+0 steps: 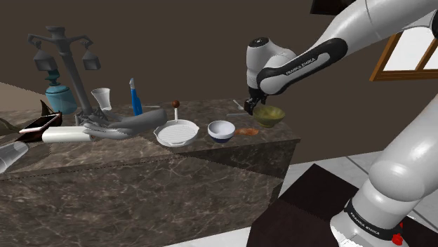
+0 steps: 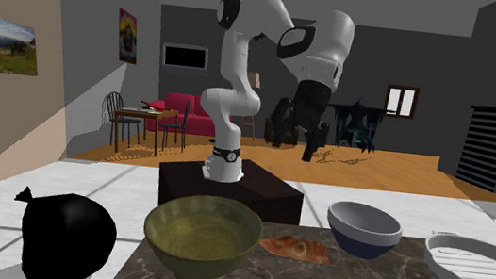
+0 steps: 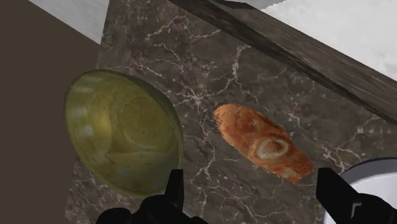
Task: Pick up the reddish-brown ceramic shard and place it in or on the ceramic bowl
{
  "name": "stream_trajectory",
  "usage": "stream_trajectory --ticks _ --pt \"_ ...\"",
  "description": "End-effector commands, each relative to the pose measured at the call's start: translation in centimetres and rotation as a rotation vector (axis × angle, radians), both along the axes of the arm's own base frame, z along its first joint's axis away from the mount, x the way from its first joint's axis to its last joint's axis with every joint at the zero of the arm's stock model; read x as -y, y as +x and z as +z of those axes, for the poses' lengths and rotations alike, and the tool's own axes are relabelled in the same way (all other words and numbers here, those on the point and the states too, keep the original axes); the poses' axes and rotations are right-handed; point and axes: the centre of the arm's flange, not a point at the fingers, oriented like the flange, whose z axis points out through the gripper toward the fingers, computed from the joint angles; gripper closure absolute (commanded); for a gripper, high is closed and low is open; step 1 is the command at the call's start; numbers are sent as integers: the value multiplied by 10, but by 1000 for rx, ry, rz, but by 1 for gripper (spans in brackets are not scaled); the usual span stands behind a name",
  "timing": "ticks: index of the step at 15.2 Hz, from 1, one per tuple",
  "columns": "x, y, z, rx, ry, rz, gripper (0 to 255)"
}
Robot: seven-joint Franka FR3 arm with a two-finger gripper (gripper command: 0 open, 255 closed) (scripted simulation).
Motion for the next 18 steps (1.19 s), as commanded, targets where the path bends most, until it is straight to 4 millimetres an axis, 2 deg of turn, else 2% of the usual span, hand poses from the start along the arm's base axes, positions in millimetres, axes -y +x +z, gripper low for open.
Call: stream_trajectory --ticks 1,9,16,17,18 --pt "3 18 -14 12 -26 -4 0" --pt "19 24 -51 12 -26 -4 0" --pt "19 24 -51 12 -26 -4 0" --pt "19 24 -51 12 -26 -4 255" --pt "19 24 -51 12 -26 -4 255"
